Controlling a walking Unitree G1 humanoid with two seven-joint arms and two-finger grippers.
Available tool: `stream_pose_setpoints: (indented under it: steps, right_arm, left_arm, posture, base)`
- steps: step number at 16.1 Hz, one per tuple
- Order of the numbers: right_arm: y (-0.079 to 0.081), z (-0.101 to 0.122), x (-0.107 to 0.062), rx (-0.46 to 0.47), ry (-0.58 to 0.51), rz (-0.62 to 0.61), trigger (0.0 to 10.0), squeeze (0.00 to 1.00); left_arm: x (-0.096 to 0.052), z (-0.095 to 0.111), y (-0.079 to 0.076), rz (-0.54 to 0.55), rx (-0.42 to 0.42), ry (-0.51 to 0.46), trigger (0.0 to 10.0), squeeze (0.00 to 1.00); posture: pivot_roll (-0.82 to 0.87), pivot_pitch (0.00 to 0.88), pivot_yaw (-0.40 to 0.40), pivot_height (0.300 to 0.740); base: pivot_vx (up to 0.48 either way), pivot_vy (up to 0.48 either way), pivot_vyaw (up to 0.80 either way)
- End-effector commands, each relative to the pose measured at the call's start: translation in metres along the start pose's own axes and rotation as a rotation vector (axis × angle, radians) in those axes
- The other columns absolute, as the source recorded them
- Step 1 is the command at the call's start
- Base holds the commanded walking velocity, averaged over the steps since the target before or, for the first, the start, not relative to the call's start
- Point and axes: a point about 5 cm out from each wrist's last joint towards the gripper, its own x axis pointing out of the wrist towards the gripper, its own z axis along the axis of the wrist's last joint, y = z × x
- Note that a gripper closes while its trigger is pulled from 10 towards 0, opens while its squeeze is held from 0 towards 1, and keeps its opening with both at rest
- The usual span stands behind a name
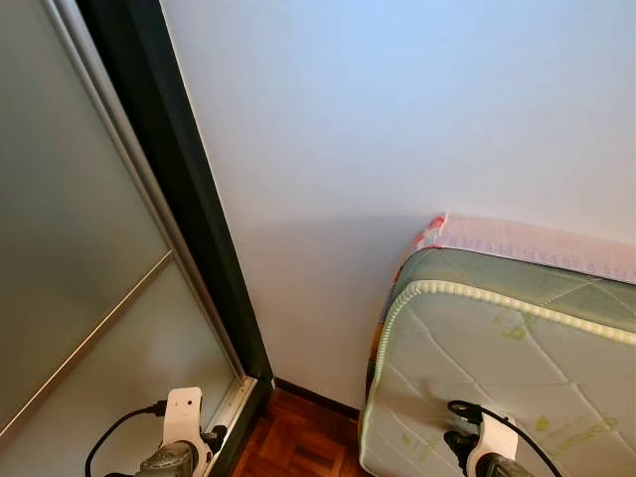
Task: Clean up the room
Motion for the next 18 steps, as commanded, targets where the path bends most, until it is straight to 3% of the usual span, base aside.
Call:
stream_pose_setpoints:
  steps: [1,18]
  right_arm:
    - [0.0063,0.0369,0.002,-0.03,-0.115,0.008,10.0,0.0]
    - [0.0052,0.0355,0.0017,-0.038,-0.112,0.014,10.0,0.0]
  left_arm:
    - [-0.0005,-0.004,0.0033,0.009,0.006,0.026,10.0,0.0]
    - [-0.0008,-0.0057,0.0018,-0.002,-0.012,0.022,10.0,0.0]
  posture:
    - [-0.09,0.0,0.033,0.74]
    - [-0.09,0.0,0.023,0.74]
  base:
    - [0.0,0.0,0.0]
    - [0.0,0.0,0.0]
